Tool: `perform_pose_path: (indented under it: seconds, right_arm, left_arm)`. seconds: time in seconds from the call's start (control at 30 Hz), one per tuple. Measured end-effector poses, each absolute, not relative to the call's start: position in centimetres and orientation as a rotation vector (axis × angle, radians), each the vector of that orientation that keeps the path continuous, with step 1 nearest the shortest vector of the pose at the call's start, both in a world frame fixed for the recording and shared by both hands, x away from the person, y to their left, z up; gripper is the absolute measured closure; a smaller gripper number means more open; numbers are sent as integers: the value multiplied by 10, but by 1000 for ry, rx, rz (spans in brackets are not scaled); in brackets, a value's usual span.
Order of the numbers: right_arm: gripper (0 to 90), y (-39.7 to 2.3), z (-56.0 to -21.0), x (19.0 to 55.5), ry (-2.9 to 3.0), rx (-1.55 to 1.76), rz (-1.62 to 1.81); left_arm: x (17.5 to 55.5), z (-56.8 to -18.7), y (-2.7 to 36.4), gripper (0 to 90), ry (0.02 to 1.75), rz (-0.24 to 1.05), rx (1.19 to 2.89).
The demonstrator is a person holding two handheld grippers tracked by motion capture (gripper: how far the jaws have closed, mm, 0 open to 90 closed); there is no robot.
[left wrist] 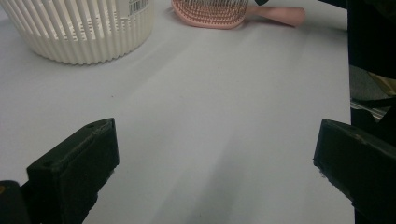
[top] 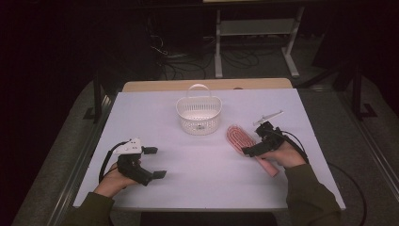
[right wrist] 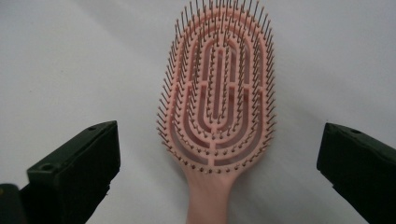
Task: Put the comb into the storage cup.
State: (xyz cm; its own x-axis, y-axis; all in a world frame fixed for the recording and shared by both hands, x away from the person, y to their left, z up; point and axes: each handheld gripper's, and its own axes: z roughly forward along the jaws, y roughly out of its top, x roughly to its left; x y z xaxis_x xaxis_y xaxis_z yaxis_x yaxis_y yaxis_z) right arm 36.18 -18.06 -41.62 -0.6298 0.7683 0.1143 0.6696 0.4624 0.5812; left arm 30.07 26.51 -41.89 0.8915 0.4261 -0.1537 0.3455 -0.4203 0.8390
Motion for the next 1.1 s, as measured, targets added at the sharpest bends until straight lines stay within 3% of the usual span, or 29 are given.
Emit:
perform_pose_path:
  seconds: [1.1]
  right_arm:
    - [0,-180,-433,357,2621,1261,775]
  left_arm:
    - [300,-419,265,0,558,98,2047]
